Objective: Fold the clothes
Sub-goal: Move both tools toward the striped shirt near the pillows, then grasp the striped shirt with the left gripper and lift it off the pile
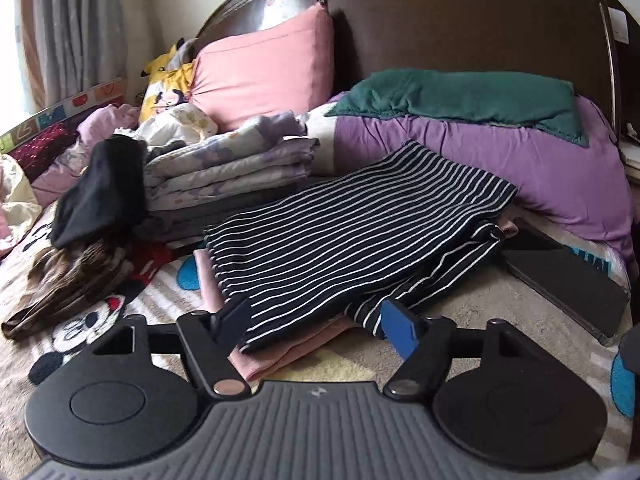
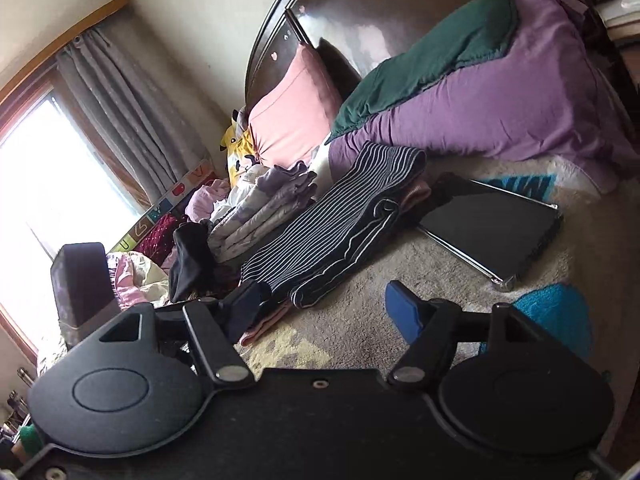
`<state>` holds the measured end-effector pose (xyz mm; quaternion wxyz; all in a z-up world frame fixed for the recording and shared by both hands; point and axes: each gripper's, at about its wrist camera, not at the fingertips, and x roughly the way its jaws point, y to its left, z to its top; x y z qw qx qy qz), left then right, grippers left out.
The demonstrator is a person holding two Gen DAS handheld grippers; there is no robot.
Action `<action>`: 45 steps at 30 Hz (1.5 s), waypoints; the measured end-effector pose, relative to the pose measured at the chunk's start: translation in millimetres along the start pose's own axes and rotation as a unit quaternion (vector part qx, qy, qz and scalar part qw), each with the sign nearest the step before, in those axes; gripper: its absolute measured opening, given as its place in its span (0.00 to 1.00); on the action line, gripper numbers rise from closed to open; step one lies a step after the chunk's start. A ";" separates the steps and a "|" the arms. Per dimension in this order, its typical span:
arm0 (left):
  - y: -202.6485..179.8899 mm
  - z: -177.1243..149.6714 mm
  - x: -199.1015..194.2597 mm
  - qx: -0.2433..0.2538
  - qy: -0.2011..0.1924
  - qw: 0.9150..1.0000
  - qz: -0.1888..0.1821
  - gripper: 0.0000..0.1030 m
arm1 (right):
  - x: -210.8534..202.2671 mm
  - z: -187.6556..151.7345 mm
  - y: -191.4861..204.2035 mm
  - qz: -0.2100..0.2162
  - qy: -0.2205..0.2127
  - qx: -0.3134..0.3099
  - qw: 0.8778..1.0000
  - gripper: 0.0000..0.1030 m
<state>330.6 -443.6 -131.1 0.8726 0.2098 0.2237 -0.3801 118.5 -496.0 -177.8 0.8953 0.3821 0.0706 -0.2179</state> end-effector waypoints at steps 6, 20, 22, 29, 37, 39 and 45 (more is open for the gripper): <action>-9.9 6.1 30.5 0.028 0.014 0.999 -0.013 0.44 | 11.3 -1.4 -6.4 -0.003 0.014 0.022 1.000 0.71; -25.4 35.8 12.7 0.069 -0.032 0.997 0.006 0.00 | 6.7 -6.3 2.0 -0.003 0.017 0.005 1.000 0.75; -21.1 45.3 -17.4 0.068 -0.063 0.995 0.022 0.00 | 4.1 -7.8 5.2 -0.003 0.015 -0.001 1.000 0.75; 14.6 74.9 -139.0 0.067 -0.146 0.982 0.100 0.00 | -4.9 -12.8 16.3 -0.002 0.009 -0.020 1.000 0.77; 55.9 108.7 -278.5 0.065 -0.237 0.951 0.188 0.00 | -21.7 -22.8 45.2 0.033 -0.005 -0.076 0.997 0.81; 50.5 125.5 -305.0 0.066 -0.251 0.942 0.211 0.00 | -27.6 -27.9 54.4 0.053 -0.003 -0.094 0.994 0.85; 88.6 113.5 -349.6 0.044 -0.231 0.927 0.291 0.00 | -34.5 -46.3 77.9 0.112 0.027 -0.138 0.984 0.88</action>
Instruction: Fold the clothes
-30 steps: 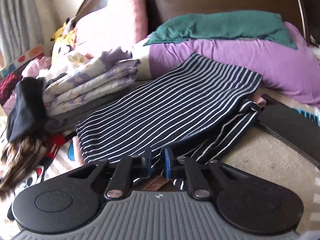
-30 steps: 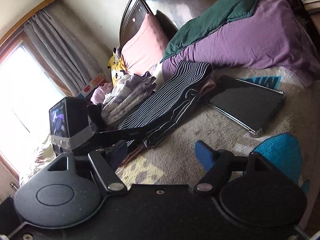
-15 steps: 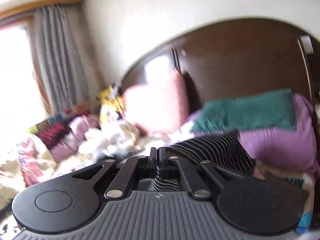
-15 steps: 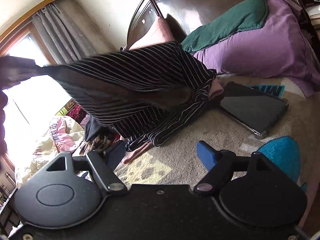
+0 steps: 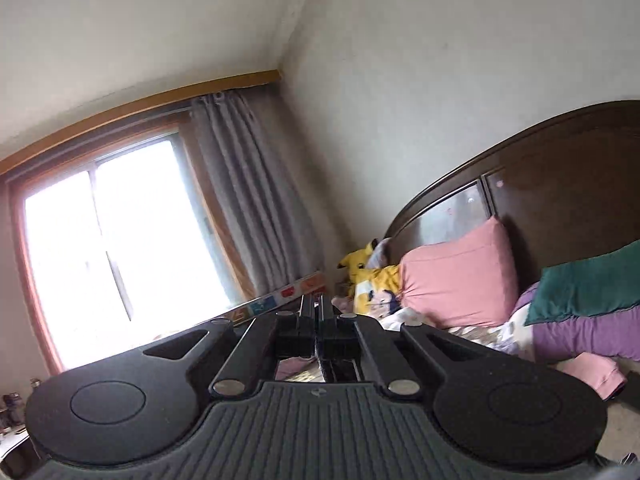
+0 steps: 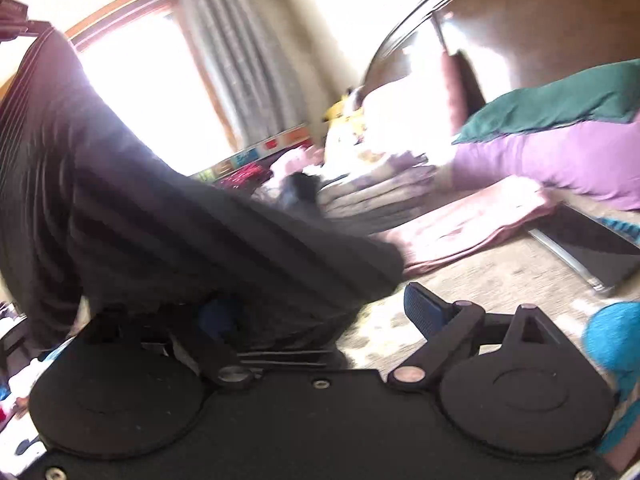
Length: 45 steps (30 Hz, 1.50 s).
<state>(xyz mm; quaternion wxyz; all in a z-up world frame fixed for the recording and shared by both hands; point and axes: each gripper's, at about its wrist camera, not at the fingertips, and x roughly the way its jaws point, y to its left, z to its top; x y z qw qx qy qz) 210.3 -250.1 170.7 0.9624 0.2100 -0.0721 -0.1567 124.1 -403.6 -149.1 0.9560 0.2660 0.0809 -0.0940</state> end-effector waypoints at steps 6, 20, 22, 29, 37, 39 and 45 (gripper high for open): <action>72.0 -25.4 -11.4 0.017 0.062 0.992 0.104 0.00 | 2.7 -11.8 24.8 0.048 0.029 -0.033 0.998 0.88; 252.6 -215.4 -50.3 -0.037 0.338 0.912 0.230 0.05 | 7.4 -46.5 97.7 0.151 0.095 -0.103 0.979 0.90; 253.2 -241.6 -63.3 -0.030 0.371 0.903 0.214 0.07 | 9.1 -51.0 105.1 0.160 0.106 -0.106 0.976 0.91; 220.2 -303.0 -126.2 0.013 0.418 0.894 0.162 0.73 | 19.4 -74.3 137.1 0.183 0.163 -0.123 0.962 0.96; 174.0 -305.7 -163.5 -0.032 0.387 0.914 0.119 0.78 | 29.8 -92.0 160.9 0.185 0.214 -0.152 0.947 0.96; 166.0 -299.4 -170.2 -0.059 0.371 0.919 0.116 0.78 | 31.1 -94.5 166.4 0.184 0.222 -0.163 0.944 0.96; 126.1 -297.0 -173.7 -0.106 0.347 0.927 0.095 0.84 | 30.2 -97.7 175.3 0.185 0.238 -0.198 0.933 0.97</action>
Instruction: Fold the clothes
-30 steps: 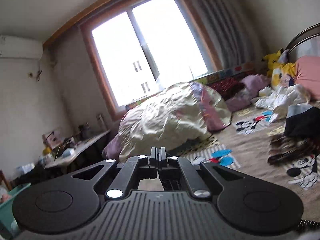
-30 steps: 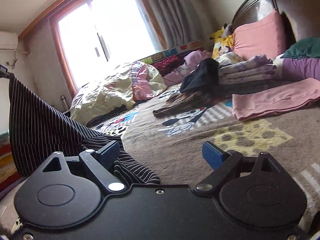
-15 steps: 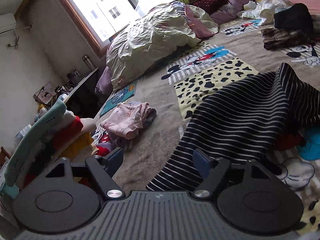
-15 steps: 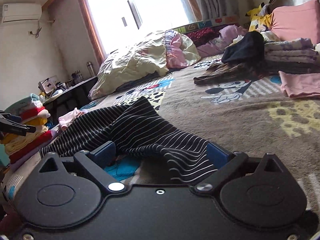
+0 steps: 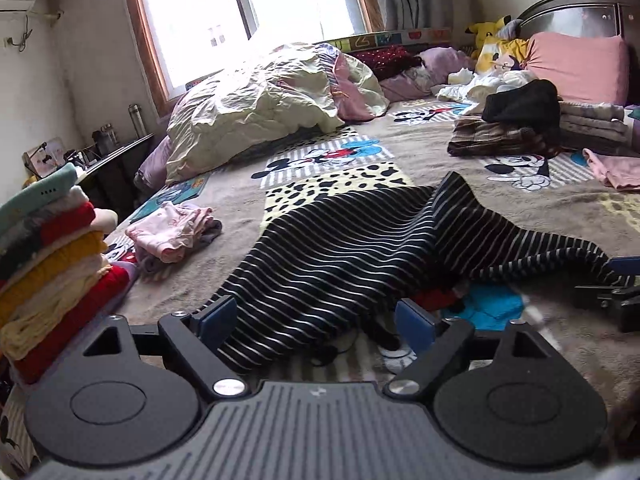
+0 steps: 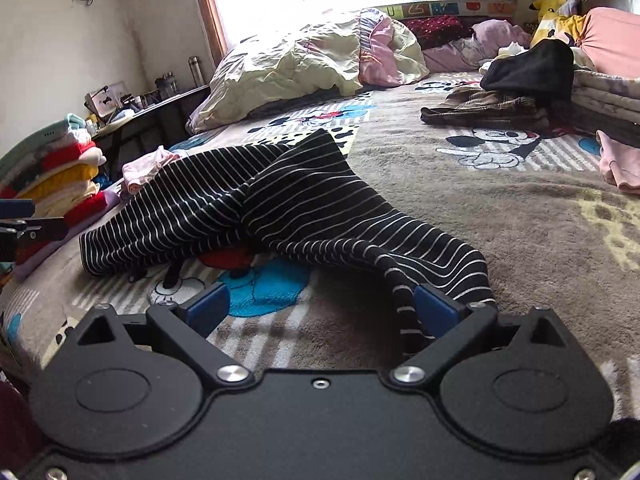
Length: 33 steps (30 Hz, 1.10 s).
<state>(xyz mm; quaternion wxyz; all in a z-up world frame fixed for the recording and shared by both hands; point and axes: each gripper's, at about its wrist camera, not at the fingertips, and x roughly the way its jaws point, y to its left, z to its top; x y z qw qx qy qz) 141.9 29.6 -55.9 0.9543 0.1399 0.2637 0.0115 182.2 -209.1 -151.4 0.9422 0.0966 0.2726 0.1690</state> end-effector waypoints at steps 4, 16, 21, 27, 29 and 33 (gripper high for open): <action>-41.3 -0.5 5.7 0.054 -0.029 0.998 -0.029 0.84 | 1.0 -1.1 -0.2 0.004 0.006 -0.011 1.000 0.97; -119.8 18.6 84.2 0.229 -0.072 0.963 -0.122 0.68 | 16.1 -4.1 -4.6 0.031 0.047 -0.090 0.994 0.97; -145.9 17.2 103.7 0.299 -0.080 0.937 -0.159 0.64 | 7.6 -4.0 -15.4 0.056 0.041 -0.084 0.994 0.97; -185.7 8.2 120.4 0.359 -0.073 0.908 -0.204 0.61 | -6.3 -7.8 -31.9 0.094 0.032 -0.080 0.992 0.97; -199.0 4.8 125.1 0.375 -0.067 0.899 -0.217 0.51 | -6.8 -10.1 -34.0 0.100 0.035 -0.083 0.991 0.97; -225.5 -2.1 134.4 0.406 -0.055 0.879 -0.243 0.08 | -8.9 -15.0 -38.3 0.113 0.044 -0.092 0.988 0.97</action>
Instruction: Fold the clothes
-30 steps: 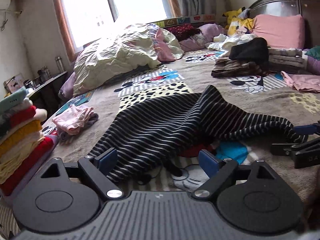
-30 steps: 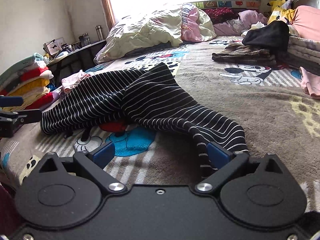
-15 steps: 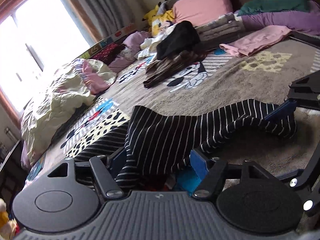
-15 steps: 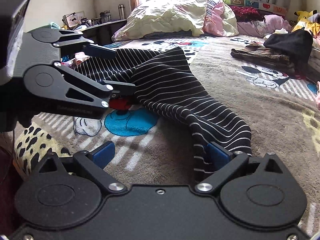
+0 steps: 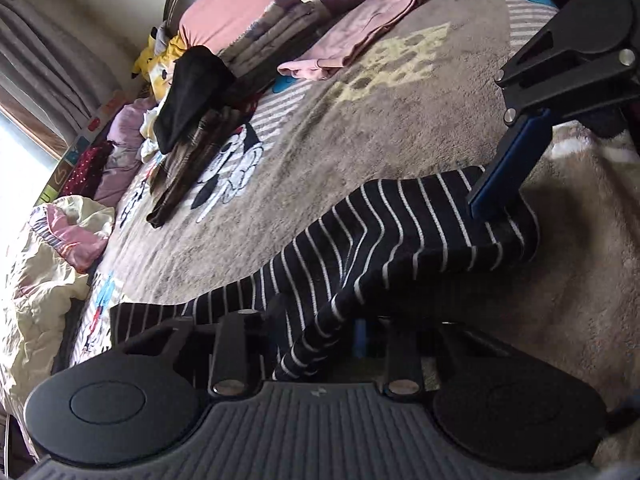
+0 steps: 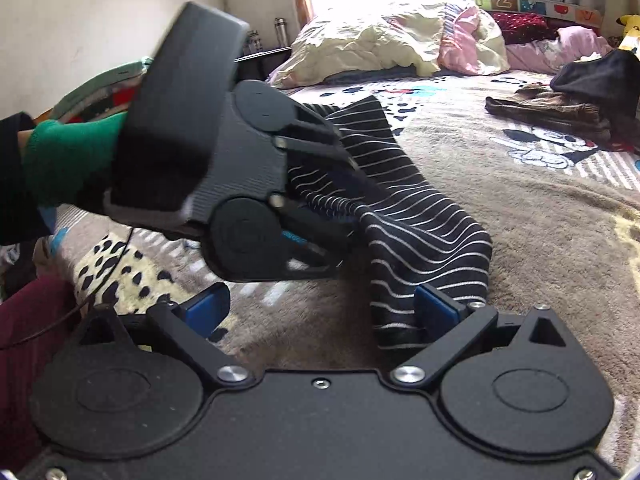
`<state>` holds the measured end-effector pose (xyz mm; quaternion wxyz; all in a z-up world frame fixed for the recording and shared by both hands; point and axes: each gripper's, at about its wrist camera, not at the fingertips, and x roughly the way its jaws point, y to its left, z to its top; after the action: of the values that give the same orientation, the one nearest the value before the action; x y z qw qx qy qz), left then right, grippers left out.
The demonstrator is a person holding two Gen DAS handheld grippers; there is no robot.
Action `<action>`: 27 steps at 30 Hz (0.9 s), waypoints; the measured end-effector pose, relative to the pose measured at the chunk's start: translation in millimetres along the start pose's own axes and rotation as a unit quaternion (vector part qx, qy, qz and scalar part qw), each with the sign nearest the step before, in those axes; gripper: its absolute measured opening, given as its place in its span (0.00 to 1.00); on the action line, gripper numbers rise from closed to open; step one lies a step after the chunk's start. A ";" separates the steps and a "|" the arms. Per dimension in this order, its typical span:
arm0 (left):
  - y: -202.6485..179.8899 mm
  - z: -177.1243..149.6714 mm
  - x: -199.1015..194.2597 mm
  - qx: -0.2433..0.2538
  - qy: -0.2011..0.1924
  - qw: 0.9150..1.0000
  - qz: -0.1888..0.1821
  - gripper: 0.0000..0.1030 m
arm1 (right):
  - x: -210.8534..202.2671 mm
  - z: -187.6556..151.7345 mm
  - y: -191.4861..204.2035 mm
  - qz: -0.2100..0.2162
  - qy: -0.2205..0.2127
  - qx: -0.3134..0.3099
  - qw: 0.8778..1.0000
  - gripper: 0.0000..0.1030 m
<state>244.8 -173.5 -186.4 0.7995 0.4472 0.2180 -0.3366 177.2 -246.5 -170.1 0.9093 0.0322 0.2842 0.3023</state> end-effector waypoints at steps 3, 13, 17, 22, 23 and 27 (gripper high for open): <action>16.9 6.3 -18.0 -0.068 -0.012 0.998 0.009 0.06 | -3.9 -3.9 -2.3 0.002 0.001 -0.003 1.000 0.97; 68.3 -48.1 -152.7 -0.304 -0.109 0.939 0.120 0.05 | -5.2 -7.1 7.4 0.009 0.004 -0.003 1.000 0.97; 90.3 -102.3 -202.5 -0.386 -0.107 0.898 0.182 0.05 | -1.6 -2.4 15.2 -0.002 -0.014 0.009 1.000 0.97; 117.8 -170.0 -264.6 -0.482 -0.103 0.832 0.256 0.05 | 1.7 4.8 16.5 -0.014 -0.061 0.058 0.996 0.97; 120.5 -184.5 -270.7 -0.494 -0.095 0.821 0.270 0.05 | 3.1 5.9 19.0 -0.012 -0.070 0.062 0.996 0.97; 148.5 -218.5 -301.0 -0.536 -0.047 0.778 0.323 0.05 | 17.6 9.1 38.9 -0.015 -0.080 0.029 0.996 0.97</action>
<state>139.1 173.6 -16.8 0.9811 -0.0264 0.1681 0.0917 173.0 -203.7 -162.3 0.9323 0.0786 0.2193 0.2767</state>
